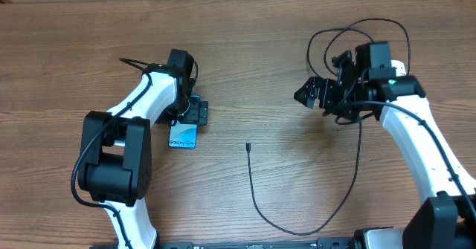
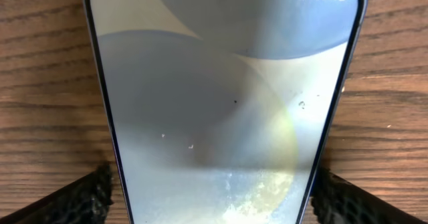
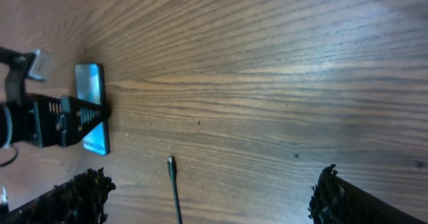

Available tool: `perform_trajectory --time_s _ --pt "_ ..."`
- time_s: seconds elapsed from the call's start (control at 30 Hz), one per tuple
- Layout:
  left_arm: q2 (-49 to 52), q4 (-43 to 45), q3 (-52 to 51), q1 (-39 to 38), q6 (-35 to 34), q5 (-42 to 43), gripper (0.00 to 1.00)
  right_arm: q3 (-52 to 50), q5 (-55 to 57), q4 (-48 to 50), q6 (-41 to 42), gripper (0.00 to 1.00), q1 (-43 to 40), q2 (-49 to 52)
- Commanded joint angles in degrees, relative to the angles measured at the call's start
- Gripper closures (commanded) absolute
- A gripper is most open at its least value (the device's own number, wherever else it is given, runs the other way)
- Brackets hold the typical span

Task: Plug charger to phone and switch on socket
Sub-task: 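Move the right gripper forward toward the phone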

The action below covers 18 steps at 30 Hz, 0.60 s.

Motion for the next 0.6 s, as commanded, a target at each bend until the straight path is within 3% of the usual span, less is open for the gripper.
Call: perform_trajectory --time_s 0.0,0.27,0.57 --pt "4.5 -0.6 -3.7 0.0 0.3 0.8 0.07 -4.2 -2.2 3.2 3.6 0.0 0.3 0.2" --pt "4.5 -0.3 -3.7 0.0 4.0 4.2 0.2 -12.8 -3.9 13.6 4.2 0.0 3.5 0.3" --pt "4.5 -4.3 -3.7 0.0 6.9 11.1 0.21 -14.8 -3.8 22.8 9.0 0.0 11.7 2.5"
